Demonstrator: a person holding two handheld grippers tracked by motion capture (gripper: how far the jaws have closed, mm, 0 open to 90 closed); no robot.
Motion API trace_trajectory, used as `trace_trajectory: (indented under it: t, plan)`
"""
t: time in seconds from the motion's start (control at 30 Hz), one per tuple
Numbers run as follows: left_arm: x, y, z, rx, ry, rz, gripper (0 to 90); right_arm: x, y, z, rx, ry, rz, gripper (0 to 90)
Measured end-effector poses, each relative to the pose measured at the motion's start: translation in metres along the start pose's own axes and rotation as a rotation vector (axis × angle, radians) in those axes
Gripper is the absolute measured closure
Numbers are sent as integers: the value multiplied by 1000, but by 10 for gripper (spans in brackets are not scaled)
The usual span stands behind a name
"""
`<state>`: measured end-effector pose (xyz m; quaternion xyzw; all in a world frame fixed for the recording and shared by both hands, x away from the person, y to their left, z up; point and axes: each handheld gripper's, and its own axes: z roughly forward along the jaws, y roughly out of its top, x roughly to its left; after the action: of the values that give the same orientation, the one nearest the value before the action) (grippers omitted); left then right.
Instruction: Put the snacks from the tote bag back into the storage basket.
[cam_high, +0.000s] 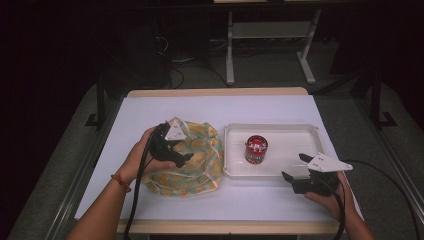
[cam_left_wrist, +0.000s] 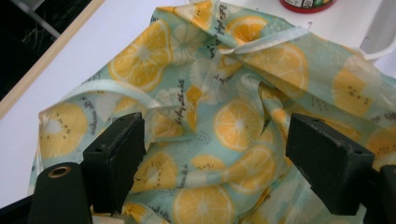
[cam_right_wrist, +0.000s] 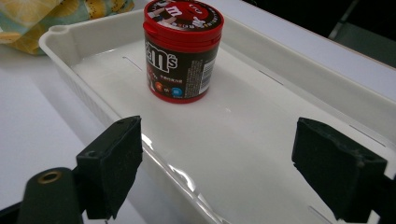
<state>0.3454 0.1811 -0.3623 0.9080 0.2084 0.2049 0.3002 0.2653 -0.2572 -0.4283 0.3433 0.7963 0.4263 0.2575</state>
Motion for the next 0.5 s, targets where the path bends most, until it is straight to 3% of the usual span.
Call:
trace_trajectory:
  t: [0.5]
  plan:
    - [6,-18,-11,-8,20,-12,193,0,0,1,3,3,2,157]
